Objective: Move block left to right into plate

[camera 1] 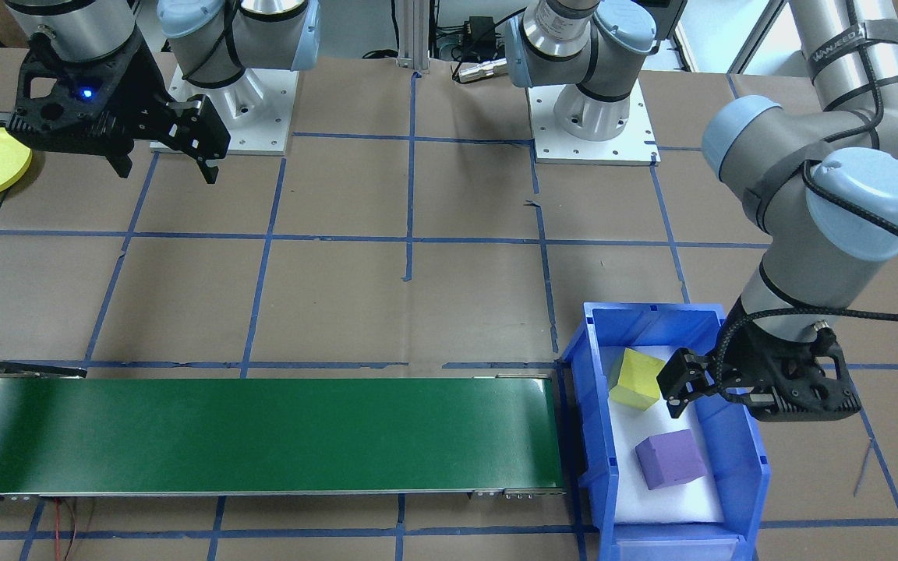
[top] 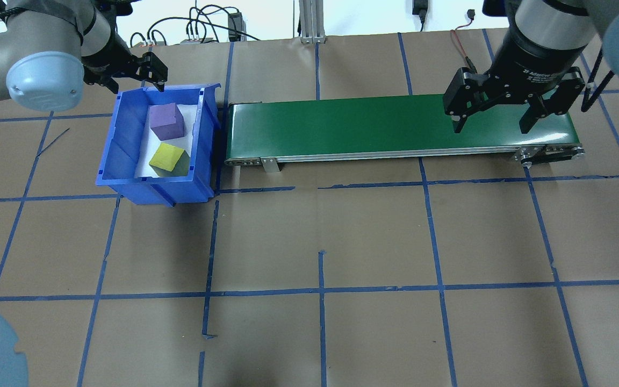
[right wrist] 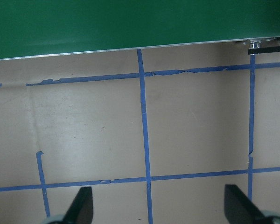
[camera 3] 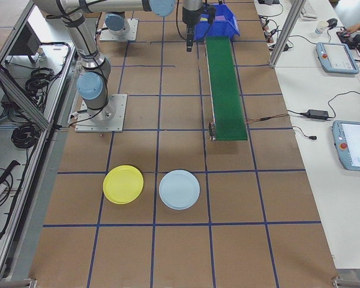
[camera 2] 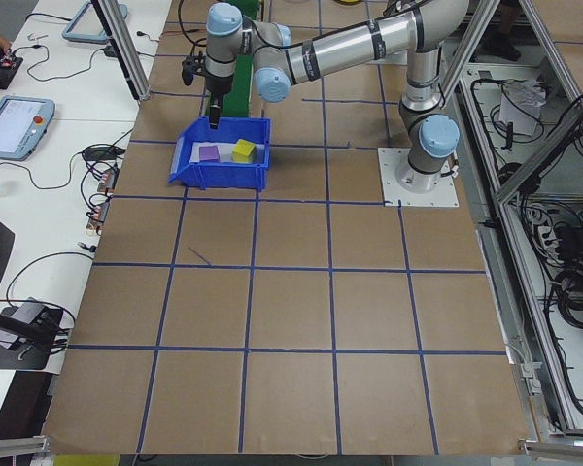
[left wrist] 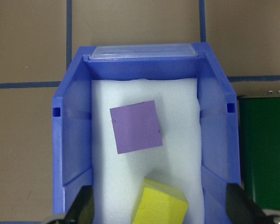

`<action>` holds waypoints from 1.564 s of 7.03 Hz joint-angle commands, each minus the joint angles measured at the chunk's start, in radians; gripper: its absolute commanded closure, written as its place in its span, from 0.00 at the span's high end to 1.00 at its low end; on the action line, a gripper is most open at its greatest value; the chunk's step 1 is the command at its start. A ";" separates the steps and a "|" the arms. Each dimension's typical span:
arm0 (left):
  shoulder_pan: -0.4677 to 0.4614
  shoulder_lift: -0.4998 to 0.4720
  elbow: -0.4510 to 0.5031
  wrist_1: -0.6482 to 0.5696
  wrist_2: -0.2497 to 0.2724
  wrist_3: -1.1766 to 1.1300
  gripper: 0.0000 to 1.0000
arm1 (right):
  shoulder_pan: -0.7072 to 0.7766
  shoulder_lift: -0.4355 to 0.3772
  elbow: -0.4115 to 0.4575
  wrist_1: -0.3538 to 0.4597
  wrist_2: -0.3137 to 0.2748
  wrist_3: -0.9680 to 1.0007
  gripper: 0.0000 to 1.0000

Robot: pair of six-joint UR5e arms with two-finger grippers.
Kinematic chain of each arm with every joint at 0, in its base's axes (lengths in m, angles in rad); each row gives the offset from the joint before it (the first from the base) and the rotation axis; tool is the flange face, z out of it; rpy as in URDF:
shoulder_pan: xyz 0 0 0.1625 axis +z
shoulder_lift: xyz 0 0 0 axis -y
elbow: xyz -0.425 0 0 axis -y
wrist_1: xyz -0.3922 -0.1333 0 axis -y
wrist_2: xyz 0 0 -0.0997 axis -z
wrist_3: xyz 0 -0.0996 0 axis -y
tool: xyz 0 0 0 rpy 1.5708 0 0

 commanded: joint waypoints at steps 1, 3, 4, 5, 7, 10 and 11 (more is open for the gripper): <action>0.001 -0.078 0.009 0.030 0.001 -0.019 0.93 | 0.000 0.000 0.000 0.000 -0.001 0.000 1.00; 0.001 -0.138 0.009 0.085 0.001 -0.030 0.93 | 0.000 0.000 0.000 0.000 0.001 0.000 1.00; 0.001 -0.144 0.001 0.086 0.004 -0.030 0.93 | 0.000 0.000 0.000 0.000 -0.001 0.000 1.00; 0.001 -0.153 -0.005 0.087 0.002 -0.032 0.93 | 0.000 0.000 0.000 -0.003 -0.001 0.000 1.00; 0.001 -0.179 -0.005 0.089 0.002 -0.030 0.93 | 0.000 0.000 0.001 -0.005 -0.001 0.000 1.00; 0.001 -0.209 -0.032 0.116 0.001 -0.032 0.78 | -0.002 0.002 0.001 -0.006 -0.001 0.000 1.00; 0.001 -0.209 -0.026 0.116 0.001 -0.032 0.38 | -0.002 0.002 0.001 -0.006 -0.001 0.000 1.00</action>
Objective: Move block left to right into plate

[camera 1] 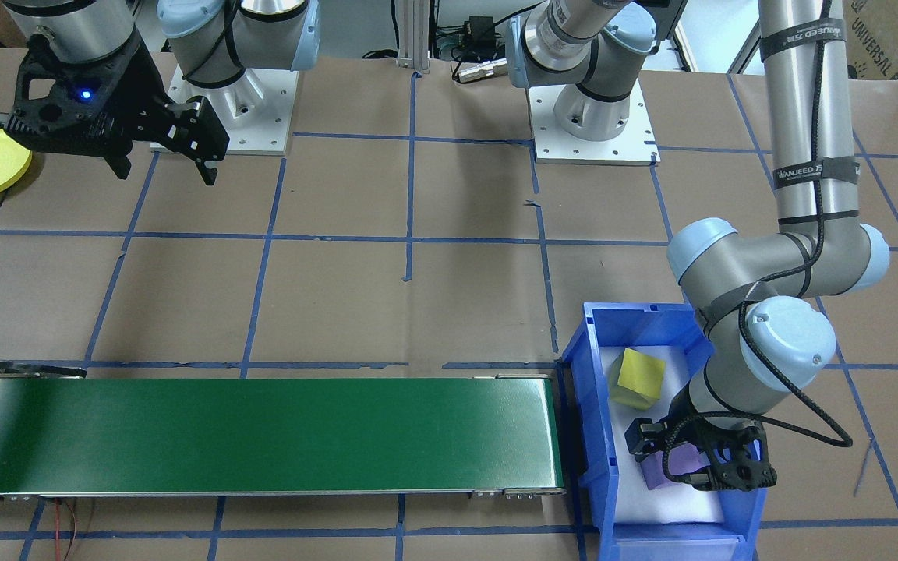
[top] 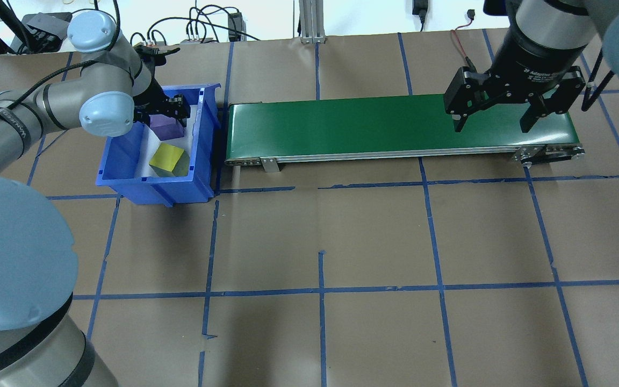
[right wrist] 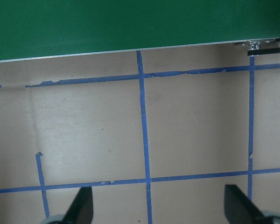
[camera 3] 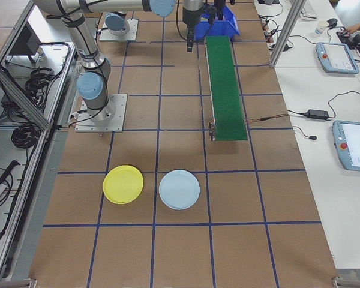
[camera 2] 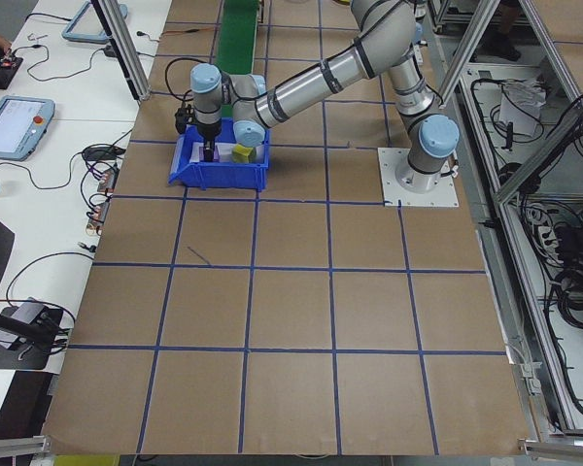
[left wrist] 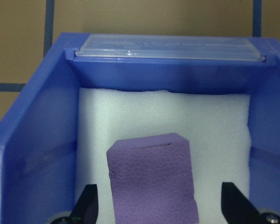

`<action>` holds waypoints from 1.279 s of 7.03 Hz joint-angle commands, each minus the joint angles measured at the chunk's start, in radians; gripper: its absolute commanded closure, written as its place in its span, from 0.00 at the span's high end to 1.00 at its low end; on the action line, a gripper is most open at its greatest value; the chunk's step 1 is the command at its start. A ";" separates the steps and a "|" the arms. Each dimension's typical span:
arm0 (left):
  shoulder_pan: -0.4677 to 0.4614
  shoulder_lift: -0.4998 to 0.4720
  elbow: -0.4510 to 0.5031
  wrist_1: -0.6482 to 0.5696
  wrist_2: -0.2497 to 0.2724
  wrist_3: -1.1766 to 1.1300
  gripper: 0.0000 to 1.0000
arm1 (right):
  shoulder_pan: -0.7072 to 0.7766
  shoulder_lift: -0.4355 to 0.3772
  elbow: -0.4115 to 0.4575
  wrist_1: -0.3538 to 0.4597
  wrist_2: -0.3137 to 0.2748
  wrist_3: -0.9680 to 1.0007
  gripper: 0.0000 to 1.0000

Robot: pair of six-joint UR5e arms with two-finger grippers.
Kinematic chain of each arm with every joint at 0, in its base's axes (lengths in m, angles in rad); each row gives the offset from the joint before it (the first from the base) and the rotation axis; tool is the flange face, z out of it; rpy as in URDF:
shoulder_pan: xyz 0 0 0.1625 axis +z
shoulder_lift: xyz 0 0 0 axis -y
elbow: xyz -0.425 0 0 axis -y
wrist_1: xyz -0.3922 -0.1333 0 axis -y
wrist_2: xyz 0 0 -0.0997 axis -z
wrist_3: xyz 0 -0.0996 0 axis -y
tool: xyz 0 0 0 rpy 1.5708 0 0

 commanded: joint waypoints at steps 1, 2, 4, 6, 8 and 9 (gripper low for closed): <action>0.000 0.015 0.015 0.013 0.000 -0.011 0.27 | 0.000 0.000 0.000 0.000 0.000 0.000 1.00; -0.002 0.061 0.026 0.030 -0.003 -0.043 0.27 | 0.000 0.000 0.000 0.000 0.000 0.000 1.00; -0.015 0.189 0.080 0.017 -0.006 -0.055 0.28 | 0.000 0.000 0.000 0.000 0.002 0.000 1.00; -0.124 0.314 0.080 -0.041 -0.043 -0.069 0.28 | -0.002 0.000 0.000 0.001 0.000 0.000 1.00; -0.260 0.287 0.055 -0.063 -0.038 -0.301 0.34 | -0.003 0.000 0.000 0.001 0.000 0.000 1.00; -0.274 0.238 0.040 -0.051 -0.038 -0.313 0.34 | -0.005 0.000 0.000 0.003 0.000 -0.002 1.00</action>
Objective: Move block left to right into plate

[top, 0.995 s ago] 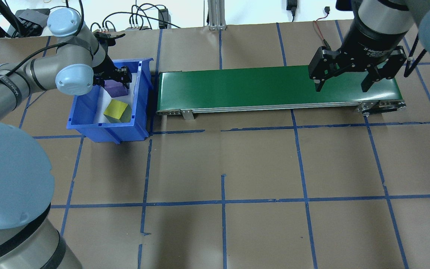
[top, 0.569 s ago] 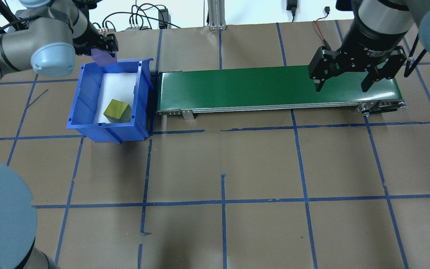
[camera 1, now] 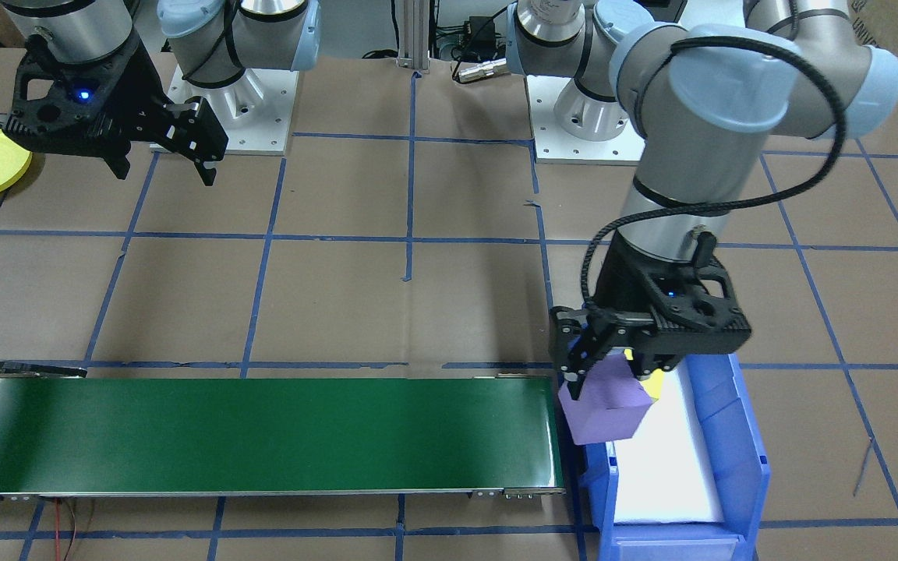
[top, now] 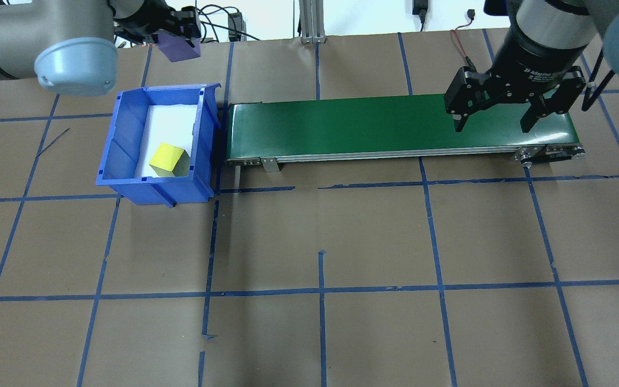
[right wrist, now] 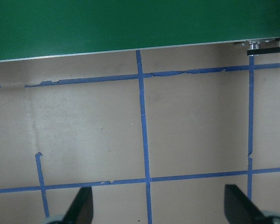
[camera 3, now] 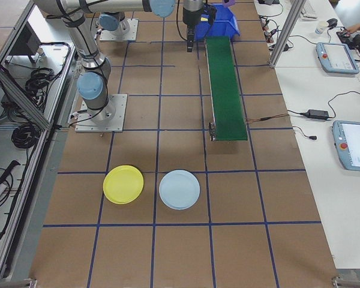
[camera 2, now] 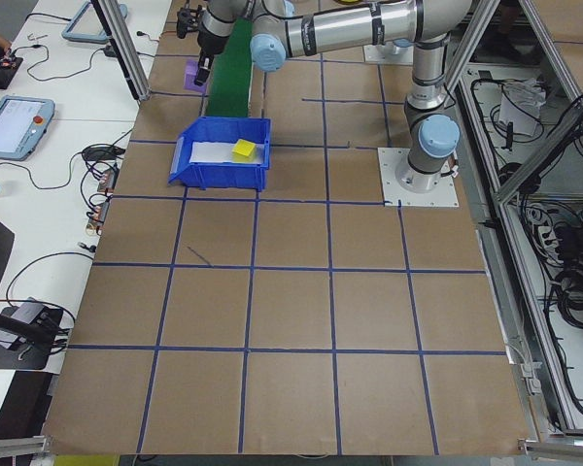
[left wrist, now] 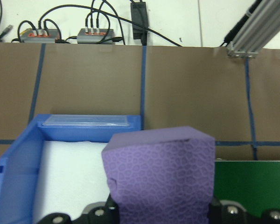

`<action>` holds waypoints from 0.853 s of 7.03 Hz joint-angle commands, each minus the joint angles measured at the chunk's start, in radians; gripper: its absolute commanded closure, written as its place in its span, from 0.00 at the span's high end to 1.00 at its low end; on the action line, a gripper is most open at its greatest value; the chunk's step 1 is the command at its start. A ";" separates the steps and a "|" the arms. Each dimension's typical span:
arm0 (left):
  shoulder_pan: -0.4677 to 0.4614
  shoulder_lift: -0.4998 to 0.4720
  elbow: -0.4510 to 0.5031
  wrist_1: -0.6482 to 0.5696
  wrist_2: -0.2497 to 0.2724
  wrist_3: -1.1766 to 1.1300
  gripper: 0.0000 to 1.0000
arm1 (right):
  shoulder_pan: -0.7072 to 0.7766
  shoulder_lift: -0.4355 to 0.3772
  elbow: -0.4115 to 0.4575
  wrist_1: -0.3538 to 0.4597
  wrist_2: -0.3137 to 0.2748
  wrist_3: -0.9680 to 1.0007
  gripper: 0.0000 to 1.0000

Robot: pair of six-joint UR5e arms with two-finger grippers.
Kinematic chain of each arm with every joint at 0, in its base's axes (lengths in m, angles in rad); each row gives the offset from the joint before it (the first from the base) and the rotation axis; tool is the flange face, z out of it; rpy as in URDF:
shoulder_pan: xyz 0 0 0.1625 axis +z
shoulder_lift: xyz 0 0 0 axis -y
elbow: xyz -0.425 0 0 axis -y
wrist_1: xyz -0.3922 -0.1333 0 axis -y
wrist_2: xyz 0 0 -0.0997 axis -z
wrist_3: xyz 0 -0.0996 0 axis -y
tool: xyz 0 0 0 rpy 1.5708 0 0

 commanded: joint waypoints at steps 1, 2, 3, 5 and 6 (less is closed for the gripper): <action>-0.037 -0.091 -0.020 0.007 -0.006 -0.037 0.34 | -0.001 0.000 0.000 0.001 0.000 -0.001 1.00; -0.037 -0.122 -0.026 0.005 -0.010 -0.040 0.34 | -0.001 0.000 0.000 0.001 0.000 -0.001 1.00; -0.040 -0.128 -0.053 0.005 -0.012 -0.034 0.34 | -0.003 0.000 0.000 0.003 0.000 -0.001 1.00; -0.040 -0.129 -0.069 0.002 -0.013 -0.022 0.34 | -0.001 0.000 0.000 0.001 0.002 -0.001 1.00; -0.040 -0.129 -0.095 -0.001 -0.014 -0.025 0.38 | -0.003 0.000 0.000 0.003 0.008 0.001 1.00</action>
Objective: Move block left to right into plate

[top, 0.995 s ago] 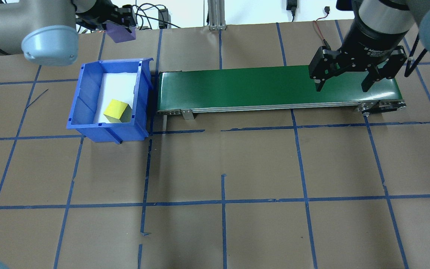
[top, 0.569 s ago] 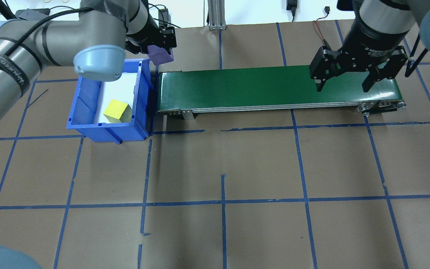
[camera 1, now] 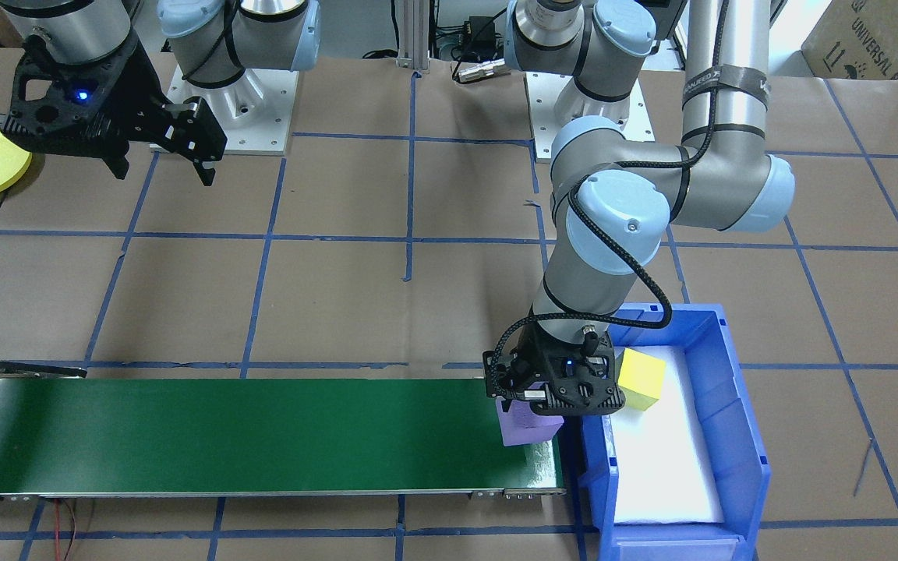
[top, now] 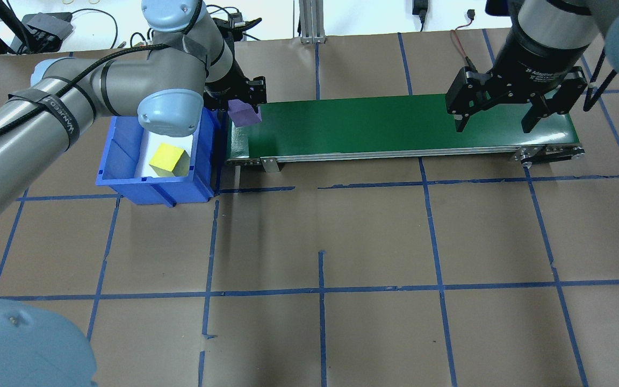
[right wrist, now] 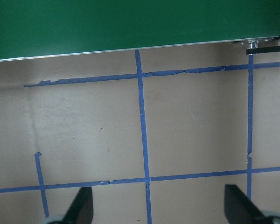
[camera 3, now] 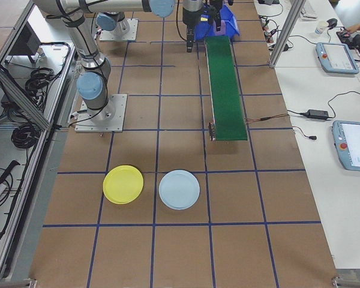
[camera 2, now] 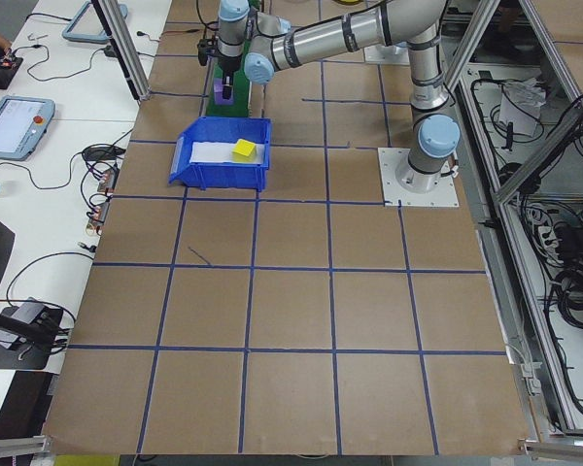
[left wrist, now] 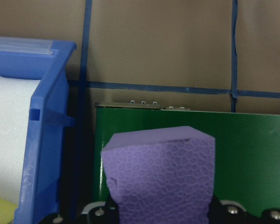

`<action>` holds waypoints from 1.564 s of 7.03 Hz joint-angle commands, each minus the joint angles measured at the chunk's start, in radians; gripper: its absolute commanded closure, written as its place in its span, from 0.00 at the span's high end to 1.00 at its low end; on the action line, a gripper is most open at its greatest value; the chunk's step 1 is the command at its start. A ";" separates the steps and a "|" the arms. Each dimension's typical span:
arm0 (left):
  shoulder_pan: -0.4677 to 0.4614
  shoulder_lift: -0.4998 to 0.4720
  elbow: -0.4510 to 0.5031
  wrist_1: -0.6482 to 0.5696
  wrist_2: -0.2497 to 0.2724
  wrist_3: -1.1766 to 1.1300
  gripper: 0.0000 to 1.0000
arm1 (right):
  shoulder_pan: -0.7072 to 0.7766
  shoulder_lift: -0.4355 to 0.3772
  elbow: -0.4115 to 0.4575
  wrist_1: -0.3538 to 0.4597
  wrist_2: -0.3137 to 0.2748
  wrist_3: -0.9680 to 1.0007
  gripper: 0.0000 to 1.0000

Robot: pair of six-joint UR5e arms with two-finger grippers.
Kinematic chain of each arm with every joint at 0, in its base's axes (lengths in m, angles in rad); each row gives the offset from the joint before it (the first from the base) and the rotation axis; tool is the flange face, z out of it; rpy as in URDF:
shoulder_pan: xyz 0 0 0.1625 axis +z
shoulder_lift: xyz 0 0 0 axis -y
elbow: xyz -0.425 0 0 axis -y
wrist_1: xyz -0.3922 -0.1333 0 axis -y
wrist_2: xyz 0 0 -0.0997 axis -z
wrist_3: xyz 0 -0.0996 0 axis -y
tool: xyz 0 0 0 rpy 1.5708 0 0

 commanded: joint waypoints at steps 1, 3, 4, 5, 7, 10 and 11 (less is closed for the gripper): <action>0.001 -0.001 -0.046 0.000 0.002 -0.003 0.52 | -0.001 0.000 0.000 0.001 0.002 0.001 1.00; 0.001 0.001 -0.019 0.010 0.008 0.005 0.71 | -0.001 0.000 0.000 0.001 0.001 0.001 1.00; -0.001 0.026 -0.009 0.010 0.013 -0.054 1.00 | -0.001 0.000 0.000 0.002 -0.001 0.001 1.00; -0.001 0.060 -0.008 0.009 0.013 -0.084 1.00 | 0.000 0.000 0.000 0.001 -0.001 0.001 1.00; -0.001 0.070 -0.003 0.009 0.014 -0.080 1.00 | -0.001 0.000 0.000 0.001 -0.001 0.001 1.00; 0.089 0.149 0.087 -0.057 0.068 0.091 1.00 | -0.001 0.000 0.002 0.001 -0.001 0.001 1.00; 0.213 0.178 0.074 -0.106 0.056 0.174 1.00 | -0.003 0.000 0.000 0.002 -0.001 0.001 1.00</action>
